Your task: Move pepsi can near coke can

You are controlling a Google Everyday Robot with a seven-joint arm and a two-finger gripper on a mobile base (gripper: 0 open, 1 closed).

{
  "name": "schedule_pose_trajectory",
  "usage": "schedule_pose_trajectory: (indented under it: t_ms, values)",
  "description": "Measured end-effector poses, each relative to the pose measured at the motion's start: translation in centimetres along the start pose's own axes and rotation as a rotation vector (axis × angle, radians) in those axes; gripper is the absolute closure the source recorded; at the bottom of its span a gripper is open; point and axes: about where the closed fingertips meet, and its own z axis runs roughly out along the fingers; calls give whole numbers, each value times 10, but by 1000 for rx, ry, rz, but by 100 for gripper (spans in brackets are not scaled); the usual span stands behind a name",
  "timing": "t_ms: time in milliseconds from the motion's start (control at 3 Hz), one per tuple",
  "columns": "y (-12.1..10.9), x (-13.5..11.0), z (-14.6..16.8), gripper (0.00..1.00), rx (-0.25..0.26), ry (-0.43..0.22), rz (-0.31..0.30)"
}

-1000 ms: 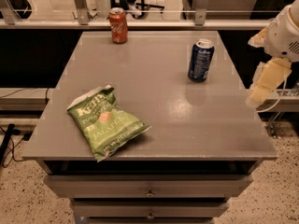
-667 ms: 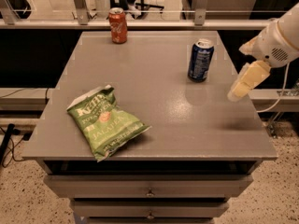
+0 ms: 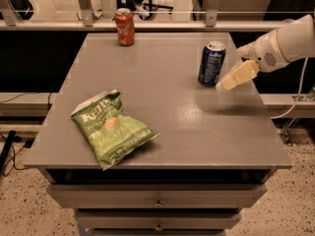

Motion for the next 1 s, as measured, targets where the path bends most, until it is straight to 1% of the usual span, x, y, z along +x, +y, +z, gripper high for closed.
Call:
schedule_pose_trajectory:
  t_ms: [333, 667, 1000]
  values:
    - [-19, -22, 7, 0, -11, -161, 32]
    - [-30, -35, 9, 0, -19, -256, 51]
    - [-36, -43, 10, 0, -25, -315, 62]
